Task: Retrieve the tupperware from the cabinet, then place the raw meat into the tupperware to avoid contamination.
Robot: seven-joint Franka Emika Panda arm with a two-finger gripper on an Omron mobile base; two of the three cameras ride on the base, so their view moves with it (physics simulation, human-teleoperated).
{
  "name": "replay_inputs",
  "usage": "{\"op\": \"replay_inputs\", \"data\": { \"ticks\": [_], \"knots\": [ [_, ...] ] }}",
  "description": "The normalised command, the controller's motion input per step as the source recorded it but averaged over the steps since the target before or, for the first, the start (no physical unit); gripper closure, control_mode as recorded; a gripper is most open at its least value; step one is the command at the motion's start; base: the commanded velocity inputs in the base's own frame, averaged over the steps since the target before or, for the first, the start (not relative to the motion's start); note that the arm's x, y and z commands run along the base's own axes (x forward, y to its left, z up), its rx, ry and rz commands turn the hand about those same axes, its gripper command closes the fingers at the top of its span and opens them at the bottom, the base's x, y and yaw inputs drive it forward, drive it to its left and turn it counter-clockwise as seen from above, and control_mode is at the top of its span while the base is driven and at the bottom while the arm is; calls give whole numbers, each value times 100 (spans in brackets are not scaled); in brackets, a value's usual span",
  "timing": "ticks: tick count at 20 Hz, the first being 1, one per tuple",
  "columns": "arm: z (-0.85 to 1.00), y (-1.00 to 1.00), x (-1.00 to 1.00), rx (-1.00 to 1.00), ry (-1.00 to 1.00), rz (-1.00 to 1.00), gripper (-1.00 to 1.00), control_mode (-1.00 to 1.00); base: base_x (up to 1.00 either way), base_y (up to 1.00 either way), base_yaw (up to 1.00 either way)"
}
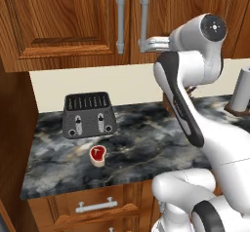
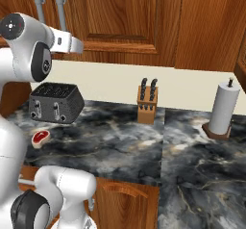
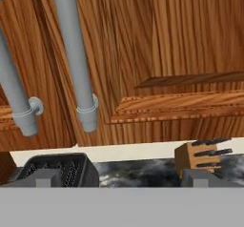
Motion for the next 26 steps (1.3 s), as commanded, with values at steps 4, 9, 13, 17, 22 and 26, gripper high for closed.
{"op": "replay_inputs", "data": {
  "ticks": [4, 9, 13, 17, 22, 26],
  "knots": [
    [27, 13, 8, 4, 2, 5, -100, -100, 0, 0, 0],
    [1, 21, 35, -4, 0, 0, -100, -100, 0, 0, 0],
    [-2, 25, 47, -5, 0, -6, -100, -100, 0, 0, 0],
    [-9, 32, 42, -3, 1, -1, -100, -100, 0, 0, 0],
    [-8, 26, 40, -1, 1, 0, -100, -100, 0, 0, 0],
    [-13, 2, 40, 0, 0, 0, -100, -100, 0, 0, 0]
  ]
}}
